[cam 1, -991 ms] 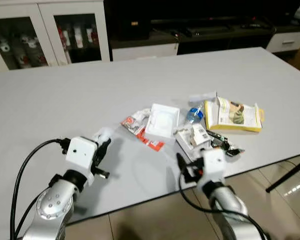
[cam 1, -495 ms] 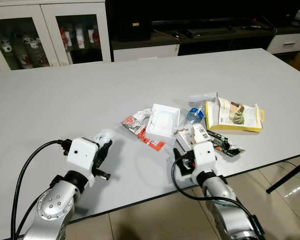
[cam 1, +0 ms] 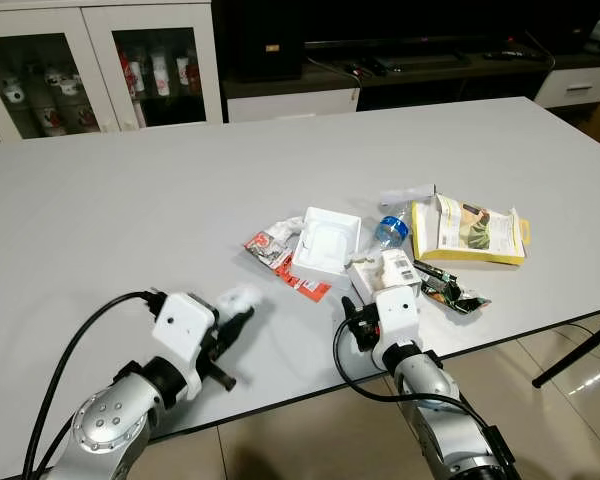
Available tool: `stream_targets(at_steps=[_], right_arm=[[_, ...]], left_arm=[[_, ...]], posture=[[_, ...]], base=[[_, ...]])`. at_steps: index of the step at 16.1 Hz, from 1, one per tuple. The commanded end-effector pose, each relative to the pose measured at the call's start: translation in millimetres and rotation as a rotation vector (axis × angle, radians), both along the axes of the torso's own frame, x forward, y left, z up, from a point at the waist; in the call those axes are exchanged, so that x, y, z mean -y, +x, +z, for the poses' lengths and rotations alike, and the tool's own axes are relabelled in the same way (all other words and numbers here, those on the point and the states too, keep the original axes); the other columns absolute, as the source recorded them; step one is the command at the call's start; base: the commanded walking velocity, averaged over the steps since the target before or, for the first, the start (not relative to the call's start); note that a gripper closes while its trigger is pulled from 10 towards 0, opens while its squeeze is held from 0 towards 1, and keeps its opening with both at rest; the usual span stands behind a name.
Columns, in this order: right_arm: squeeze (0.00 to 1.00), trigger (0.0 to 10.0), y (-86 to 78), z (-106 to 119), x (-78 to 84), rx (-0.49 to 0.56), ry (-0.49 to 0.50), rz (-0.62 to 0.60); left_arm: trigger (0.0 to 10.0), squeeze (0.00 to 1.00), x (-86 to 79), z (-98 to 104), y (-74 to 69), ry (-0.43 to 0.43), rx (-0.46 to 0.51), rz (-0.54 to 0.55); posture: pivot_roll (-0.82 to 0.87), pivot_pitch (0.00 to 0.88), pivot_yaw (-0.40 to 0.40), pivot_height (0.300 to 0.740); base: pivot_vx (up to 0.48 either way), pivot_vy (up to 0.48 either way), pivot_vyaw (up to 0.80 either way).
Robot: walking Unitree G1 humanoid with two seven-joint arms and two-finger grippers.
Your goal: Picking trash to rubbish bin
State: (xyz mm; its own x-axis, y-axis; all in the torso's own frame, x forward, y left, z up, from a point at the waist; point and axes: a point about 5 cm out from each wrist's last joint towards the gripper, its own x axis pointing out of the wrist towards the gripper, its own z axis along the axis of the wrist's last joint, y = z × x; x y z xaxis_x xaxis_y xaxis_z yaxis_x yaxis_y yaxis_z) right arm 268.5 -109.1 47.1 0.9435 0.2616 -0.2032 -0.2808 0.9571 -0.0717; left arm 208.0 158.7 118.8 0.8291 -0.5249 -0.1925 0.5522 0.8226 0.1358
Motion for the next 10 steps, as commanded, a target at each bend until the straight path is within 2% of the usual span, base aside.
stream_targets(at_steps=[1, 6, 10], right_arm=[[0.00, 0.0, 4.8, 4.9, 1.4, 0.030, -0.007, -0.002], [0.00, 0.0, 8.4, 7.1, 5.6, 0.039, 0.022, -0.039], [0.00, 0.0, 8.6, 11.2, 7.9, 0.057, 0.035, -0.058]], left_arm=[[10.0, 0.00, 2.5, 1.5, -4.2, -0.001, -0.008, -0.049], [10.0, 0.00, 4.2, -0.1, -10.8, -0.025, -0.075, -0.141], [10.0, 0.00, 6.2, -0.1, -8.4, -0.025, -0.074, -0.150]], posture=[[0.12, 0.000, -0.039, 0.740], [0.11, 0.000, -0.031, 0.740], [0.10, 0.000, -0.023, 0.740]], base=[[0.000, 0.000, 0.00], [0.000, 0.000, 0.00], [0.000, 0.000, 0.00]])
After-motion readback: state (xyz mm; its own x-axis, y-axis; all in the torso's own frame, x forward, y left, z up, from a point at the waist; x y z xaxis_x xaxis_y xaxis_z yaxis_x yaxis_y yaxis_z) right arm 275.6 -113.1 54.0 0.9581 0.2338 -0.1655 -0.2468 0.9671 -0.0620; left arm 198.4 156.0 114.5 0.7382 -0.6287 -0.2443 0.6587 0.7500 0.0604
